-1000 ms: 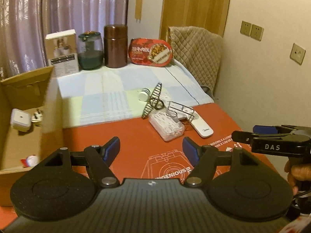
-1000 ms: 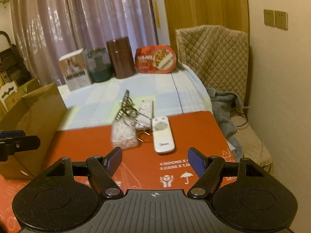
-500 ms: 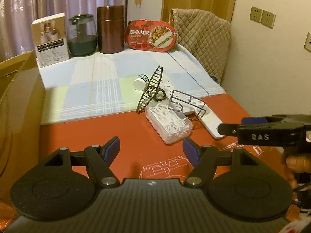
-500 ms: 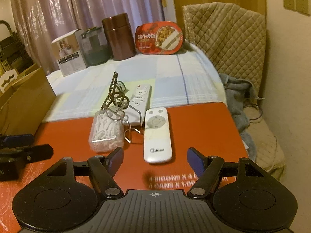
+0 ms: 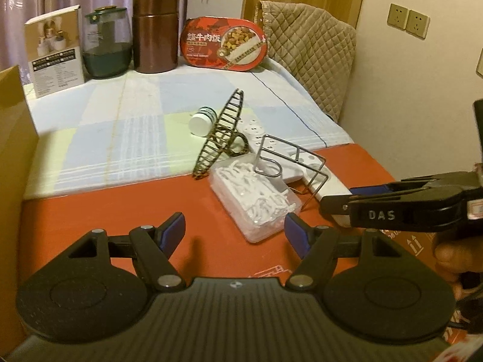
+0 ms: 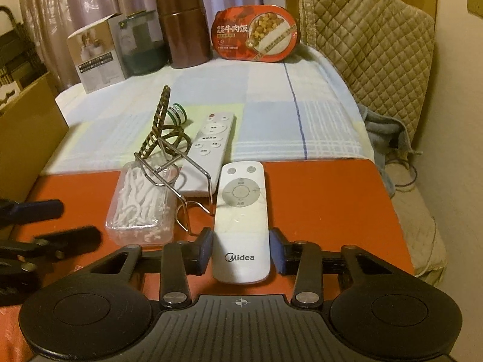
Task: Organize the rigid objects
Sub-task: 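Grasp the white Midea remote with the right gripper, then grasp the clear box of floss picks with the left gripper while the right holds the remote, then lift the floss box with the left gripper while the right lifts the remote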
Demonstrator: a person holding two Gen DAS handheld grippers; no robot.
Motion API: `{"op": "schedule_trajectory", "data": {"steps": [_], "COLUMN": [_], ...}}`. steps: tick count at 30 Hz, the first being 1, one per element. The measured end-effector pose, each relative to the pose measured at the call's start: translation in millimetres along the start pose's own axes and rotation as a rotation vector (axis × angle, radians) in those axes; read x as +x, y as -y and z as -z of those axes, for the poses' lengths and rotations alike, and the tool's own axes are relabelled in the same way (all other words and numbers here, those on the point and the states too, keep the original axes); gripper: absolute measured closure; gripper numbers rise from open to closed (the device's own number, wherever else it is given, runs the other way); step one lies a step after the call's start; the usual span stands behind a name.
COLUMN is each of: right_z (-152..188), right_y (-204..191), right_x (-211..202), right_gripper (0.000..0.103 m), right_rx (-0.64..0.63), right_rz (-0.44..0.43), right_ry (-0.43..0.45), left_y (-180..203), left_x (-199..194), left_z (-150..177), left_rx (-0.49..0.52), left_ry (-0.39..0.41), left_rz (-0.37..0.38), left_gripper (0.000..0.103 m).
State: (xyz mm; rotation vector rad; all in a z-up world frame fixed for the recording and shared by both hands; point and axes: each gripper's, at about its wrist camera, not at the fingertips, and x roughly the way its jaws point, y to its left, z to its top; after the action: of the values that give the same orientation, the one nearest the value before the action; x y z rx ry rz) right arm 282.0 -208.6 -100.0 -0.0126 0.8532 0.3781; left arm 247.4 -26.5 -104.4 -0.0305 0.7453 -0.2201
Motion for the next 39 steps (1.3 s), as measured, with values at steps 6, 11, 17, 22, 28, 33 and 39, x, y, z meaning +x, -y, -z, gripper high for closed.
{"op": "schedule_trajectory", "data": {"steps": [6, 11, 17, 22, 28, 33, 39], "right_z": [0, 2, 4, 8, 23, 52, 87], "right_y": [10, 19, 16, 4, -13, -37, -66], "right_x": [-8, -14, -16, -17, -28, -51, -75], "right_gripper": [0.066, 0.066, 0.066, 0.066, 0.066, 0.066, 0.066], "right_rx": [0.022, 0.079, 0.105, 0.078, 0.079, 0.096, 0.061], "right_rz": [0.030, 0.033, 0.015, 0.009, 0.036, 0.001, -0.013], "right_ry": [-0.017, -0.018, -0.020, -0.033, -0.052, -0.059, -0.043], "left_y": [13, 24, 25, 15, -2, -14, -14], "left_x": [20, 37, 47, 27, -20, -63, -84], "left_z": [-5, -10, -13, -2, 33, 67, 89], "left_rx": [-0.019, -0.002, 0.023, 0.045, 0.044, 0.020, 0.041], "left_ry": [0.012, 0.006, -0.014, -0.040, -0.064, -0.068, -0.063], "left_rz": [0.040, 0.022, -0.014, -0.051, -0.072, -0.076, -0.075], "left_gripper": [0.034, 0.034, 0.042, 0.050, 0.051, 0.051, 0.045]}}
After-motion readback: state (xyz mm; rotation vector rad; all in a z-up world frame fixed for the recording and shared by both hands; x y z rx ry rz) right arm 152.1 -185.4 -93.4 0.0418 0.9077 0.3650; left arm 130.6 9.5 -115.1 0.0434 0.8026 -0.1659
